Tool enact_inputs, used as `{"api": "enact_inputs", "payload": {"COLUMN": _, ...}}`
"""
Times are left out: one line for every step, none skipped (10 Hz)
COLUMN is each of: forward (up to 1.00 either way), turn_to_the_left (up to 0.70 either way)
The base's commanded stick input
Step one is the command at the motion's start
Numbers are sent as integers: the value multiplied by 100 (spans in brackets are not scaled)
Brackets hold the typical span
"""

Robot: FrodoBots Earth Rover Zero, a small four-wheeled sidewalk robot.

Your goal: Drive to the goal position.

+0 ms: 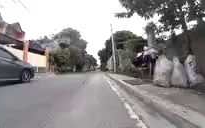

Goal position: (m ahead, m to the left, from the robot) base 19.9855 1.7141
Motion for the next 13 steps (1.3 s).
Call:
{"api": "enact_inputs", "payload": {"forward": 100, "turn_to_the_left": 0}}
{"api": "enact_inputs", "payload": {"forward": 100, "turn_to_the_left": 0}}
{"api": "enact_inputs", "payload": {"forward": 100, "turn_to_the_left": 0}}
{"api": "enact_inputs", "payload": {"forward": 100, "turn_to_the_left": 0}}
{"api": "enact_inputs", "payload": {"forward": 100, "turn_to_the_left": 0}}
{"api": "enact_inputs", "payload": {"forward": 100, "turn_to_the_left": 0}}
{"api": "enact_inputs", "payload": {"forward": 100, "turn_to_the_left": -1}}
{"api": "enact_inputs", "payload": {"forward": 100, "turn_to_the_left": -15}}
{"api": "enact_inputs", "payload": {"forward": 100, "turn_to_the_left": -40}}
{"api": "enact_inputs", "payload": {"forward": 100, "turn_to_the_left": -40}}
{"api": "enact_inputs", "payload": {"forward": 100, "turn_to_the_left": -23}}
{"api": "enact_inputs", "payload": {"forward": 100, "turn_to_the_left": -5}}
{"api": "enact_inputs", "payload": {"forward": 100, "turn_to_the_left": 0}}
